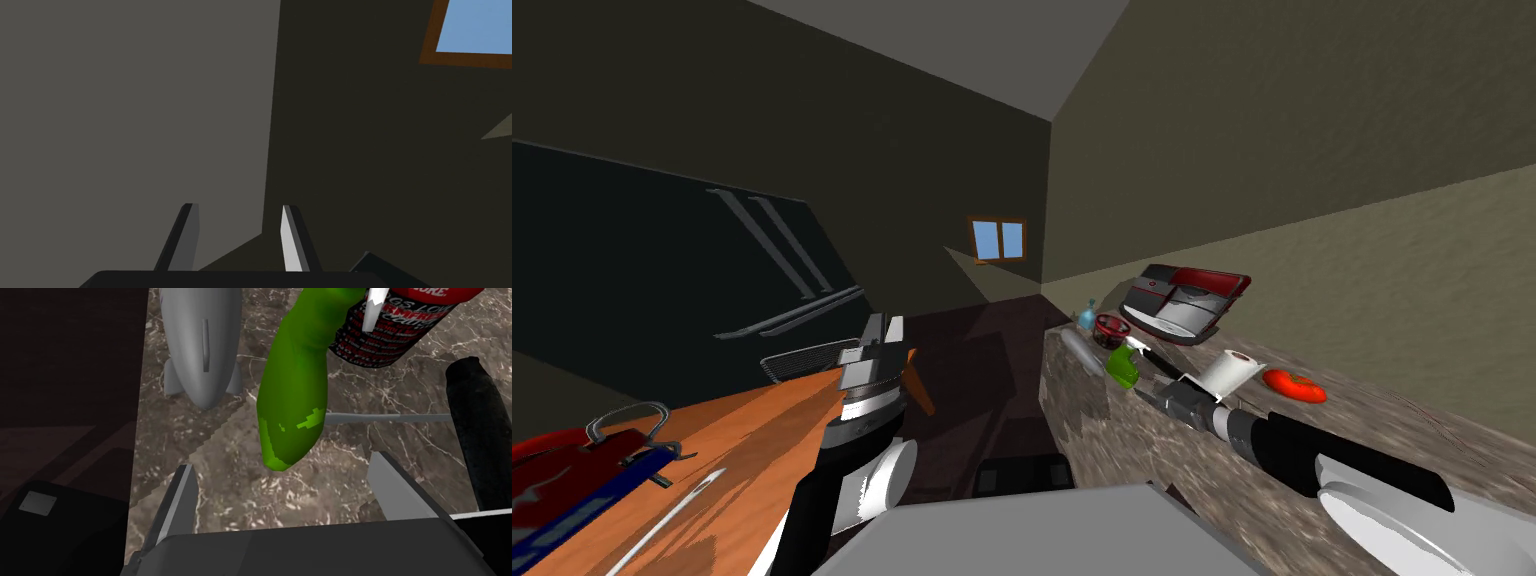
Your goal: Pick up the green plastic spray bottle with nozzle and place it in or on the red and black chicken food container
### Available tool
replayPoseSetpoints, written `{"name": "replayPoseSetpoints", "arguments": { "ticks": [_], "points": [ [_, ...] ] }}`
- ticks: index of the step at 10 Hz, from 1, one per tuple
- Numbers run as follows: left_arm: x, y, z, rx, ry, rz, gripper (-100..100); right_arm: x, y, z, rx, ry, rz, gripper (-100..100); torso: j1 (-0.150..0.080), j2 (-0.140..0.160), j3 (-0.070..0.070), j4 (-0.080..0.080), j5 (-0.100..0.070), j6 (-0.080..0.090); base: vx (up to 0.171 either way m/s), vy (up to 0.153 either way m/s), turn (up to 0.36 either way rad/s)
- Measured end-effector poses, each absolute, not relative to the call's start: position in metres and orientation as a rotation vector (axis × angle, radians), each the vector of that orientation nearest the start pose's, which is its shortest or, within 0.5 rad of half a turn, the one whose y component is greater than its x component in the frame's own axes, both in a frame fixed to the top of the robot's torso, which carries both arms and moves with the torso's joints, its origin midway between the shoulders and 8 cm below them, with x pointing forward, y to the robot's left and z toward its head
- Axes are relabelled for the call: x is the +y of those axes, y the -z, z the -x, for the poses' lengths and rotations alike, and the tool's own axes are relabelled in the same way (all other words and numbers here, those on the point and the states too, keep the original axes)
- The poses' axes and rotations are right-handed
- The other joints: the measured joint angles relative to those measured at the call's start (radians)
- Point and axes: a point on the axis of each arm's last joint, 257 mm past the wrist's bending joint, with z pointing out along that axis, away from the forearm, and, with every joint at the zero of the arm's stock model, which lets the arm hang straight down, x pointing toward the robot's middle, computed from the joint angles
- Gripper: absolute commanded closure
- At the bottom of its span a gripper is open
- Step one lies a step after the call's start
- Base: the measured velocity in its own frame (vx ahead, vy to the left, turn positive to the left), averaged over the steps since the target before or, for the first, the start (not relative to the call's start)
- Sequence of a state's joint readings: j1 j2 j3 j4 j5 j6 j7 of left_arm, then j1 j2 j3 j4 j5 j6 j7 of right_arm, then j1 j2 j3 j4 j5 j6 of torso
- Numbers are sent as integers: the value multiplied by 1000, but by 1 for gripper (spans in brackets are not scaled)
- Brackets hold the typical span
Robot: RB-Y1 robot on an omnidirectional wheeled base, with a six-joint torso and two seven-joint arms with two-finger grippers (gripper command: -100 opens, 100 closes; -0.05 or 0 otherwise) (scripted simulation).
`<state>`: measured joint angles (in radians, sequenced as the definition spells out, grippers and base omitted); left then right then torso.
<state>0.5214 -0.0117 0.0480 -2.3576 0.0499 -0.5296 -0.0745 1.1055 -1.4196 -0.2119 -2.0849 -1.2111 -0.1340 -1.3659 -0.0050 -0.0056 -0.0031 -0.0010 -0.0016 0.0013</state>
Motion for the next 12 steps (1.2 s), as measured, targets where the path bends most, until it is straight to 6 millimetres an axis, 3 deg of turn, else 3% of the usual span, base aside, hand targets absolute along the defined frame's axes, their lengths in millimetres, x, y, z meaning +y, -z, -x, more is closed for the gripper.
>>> {"name": "replayPoseSetpoints", "arguments": {
  "ticks": [9,10,11,12],
  "points": [
    [298,-58,-316,528,1226,591,0,-459,234,-321,-210,1317,2763,-100,1,-1,-1,0,0,1,-20,-40,175],
    [298,-58,-316,528,1226,591,0,-459,234,-321,-205,1314,2764,0,2,-2,-1,0,0,2,0,0,0],
    [298,-58,-316,528,1226,591,0,-459,234,-321,-205,1314,2764,-100,3,-2,-1,0,0,2,-13,-3,82],
    [298,-58,-316,528,1226,591,0,-459,235,-321,-196,1310,2762,-100,3,-2,-1,0,1,1,-29,-9,125]
  ]
}}
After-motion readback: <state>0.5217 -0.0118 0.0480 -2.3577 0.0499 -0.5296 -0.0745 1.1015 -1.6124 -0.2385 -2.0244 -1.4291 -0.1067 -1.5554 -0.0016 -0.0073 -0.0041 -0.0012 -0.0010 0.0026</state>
